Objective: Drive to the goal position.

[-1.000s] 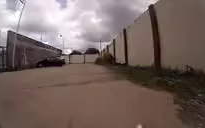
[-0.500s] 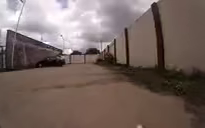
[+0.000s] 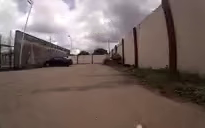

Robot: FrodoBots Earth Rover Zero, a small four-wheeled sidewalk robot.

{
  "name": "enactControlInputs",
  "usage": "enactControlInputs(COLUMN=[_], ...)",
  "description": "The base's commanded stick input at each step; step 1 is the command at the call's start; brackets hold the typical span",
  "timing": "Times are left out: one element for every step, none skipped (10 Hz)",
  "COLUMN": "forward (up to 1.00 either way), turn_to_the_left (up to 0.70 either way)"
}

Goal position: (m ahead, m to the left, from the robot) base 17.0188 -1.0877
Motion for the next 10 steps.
enactControlInputs(forward=[0.5, 0.5, 0.5, 0.5, 0.5, 0.5, 0.5, 0.5, 0.5, 0.5], turn_to_the_left=[-0.01, -0.01, -0.01, -0.01, -0.01, -0.01, -0.01, -0.01, -0.01, -0.01])
